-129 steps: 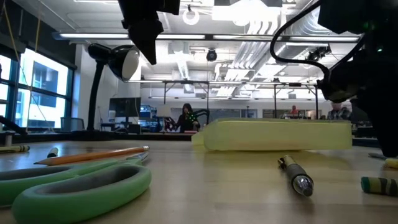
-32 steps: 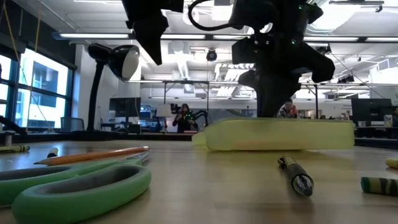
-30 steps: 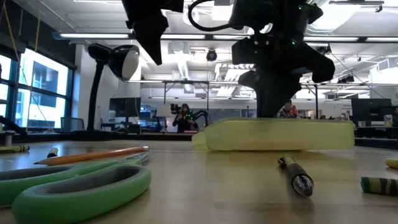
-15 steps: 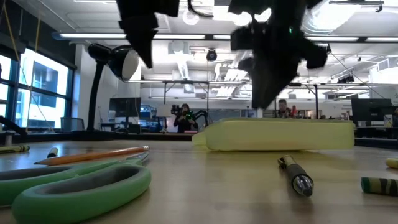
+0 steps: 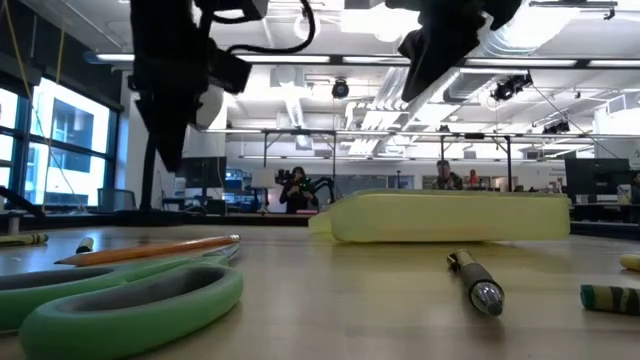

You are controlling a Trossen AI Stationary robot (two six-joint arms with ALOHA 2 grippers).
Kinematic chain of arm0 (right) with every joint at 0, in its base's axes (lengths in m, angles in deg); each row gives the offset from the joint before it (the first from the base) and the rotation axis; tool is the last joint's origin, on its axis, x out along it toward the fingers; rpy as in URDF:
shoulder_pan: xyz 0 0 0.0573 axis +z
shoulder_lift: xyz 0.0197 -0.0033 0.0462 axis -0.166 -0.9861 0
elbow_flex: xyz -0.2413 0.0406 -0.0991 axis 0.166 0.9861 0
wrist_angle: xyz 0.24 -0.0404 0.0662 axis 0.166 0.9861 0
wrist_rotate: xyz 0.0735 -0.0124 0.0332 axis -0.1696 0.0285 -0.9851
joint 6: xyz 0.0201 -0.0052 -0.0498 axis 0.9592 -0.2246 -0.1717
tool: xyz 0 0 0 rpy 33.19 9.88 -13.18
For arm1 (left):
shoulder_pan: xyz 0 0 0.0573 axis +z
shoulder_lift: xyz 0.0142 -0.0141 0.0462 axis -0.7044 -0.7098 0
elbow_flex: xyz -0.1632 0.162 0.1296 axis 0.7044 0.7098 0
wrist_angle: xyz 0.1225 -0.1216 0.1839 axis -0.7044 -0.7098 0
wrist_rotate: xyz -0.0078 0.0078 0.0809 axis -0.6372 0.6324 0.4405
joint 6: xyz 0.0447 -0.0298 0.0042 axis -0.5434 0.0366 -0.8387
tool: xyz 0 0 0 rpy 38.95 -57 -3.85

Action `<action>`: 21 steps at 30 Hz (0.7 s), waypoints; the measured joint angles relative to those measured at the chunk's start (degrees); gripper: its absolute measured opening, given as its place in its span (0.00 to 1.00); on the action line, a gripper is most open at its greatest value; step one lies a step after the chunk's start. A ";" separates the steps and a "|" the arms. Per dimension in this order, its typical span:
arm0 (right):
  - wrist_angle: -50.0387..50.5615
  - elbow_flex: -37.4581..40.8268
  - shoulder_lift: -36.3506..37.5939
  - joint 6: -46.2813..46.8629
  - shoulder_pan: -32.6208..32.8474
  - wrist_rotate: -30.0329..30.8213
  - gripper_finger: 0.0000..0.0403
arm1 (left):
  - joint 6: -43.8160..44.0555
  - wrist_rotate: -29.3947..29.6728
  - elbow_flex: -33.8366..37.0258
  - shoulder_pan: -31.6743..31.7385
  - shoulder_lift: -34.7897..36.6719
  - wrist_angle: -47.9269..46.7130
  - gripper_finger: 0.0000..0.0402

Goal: Pick & place school supplies into a supply box
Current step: Put the orange pencil into the yellow supply box

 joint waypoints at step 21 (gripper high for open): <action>-11.26 8.30 2.24 0.62 0.41 2.24 0.28 | 20.93 -6.34 2.44 -1.38 -1.56 19.56 0.36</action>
